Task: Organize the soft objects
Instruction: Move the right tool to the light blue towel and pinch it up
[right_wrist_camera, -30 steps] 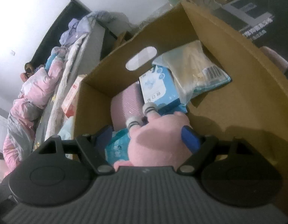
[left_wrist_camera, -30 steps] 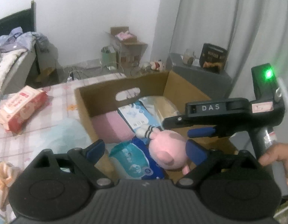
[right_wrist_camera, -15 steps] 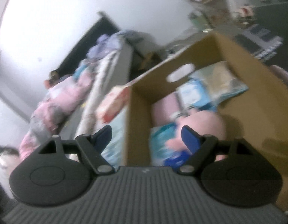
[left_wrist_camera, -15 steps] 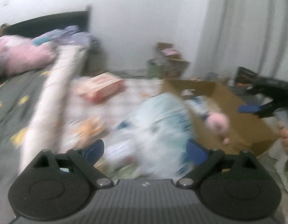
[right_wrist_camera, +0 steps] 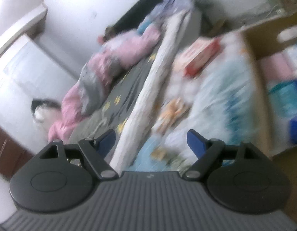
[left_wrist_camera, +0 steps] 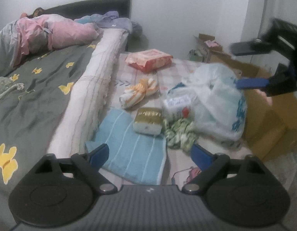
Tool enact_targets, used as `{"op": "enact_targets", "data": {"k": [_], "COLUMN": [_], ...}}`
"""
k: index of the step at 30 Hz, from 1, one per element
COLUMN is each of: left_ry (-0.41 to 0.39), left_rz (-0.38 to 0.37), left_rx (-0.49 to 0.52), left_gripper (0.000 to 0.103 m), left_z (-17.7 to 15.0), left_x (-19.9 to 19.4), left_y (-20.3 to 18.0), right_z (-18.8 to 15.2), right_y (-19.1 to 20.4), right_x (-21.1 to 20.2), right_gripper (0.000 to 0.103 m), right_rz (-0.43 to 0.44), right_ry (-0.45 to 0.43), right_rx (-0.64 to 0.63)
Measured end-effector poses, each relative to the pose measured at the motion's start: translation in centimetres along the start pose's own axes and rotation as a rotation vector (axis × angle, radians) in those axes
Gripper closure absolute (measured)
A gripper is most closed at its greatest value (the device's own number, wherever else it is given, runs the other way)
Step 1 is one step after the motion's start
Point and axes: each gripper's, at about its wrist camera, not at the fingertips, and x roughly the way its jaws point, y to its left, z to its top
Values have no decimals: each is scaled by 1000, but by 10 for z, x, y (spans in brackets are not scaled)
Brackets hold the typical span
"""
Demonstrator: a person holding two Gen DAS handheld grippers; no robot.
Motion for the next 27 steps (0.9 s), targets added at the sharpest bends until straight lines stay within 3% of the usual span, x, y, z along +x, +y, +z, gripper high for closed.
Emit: {"op": "enact_targets", "data": {"k": [6,10,14,18,23,27], "left_ry": [45,103,105,73,134,159], "left_rz": [10,25,11,10,-2,-32], "left_rx": [65,8,-55,-53,-91,-121], "left_gripper": [16,21,30,35,40,40], "left_z": [-17,-23,-26,-25,-26,-29], "left_x": [23,33,34,36,57,64], "left_y": [-2,8,21,24,29,34], "right_z": [-47,-69,-74,-67,-66,-70], "right_y": [2,1,7,11,8,11], "right_x": [64,94,123,151,188,199], "right_gripper": [26,36,47,49,50,51], "right_rz": [22,11,-5,-42,-146,-159], "right_ry": [147,190,207,231,254,270], "right_rx": [88,111,73,5,-77,-121]}}
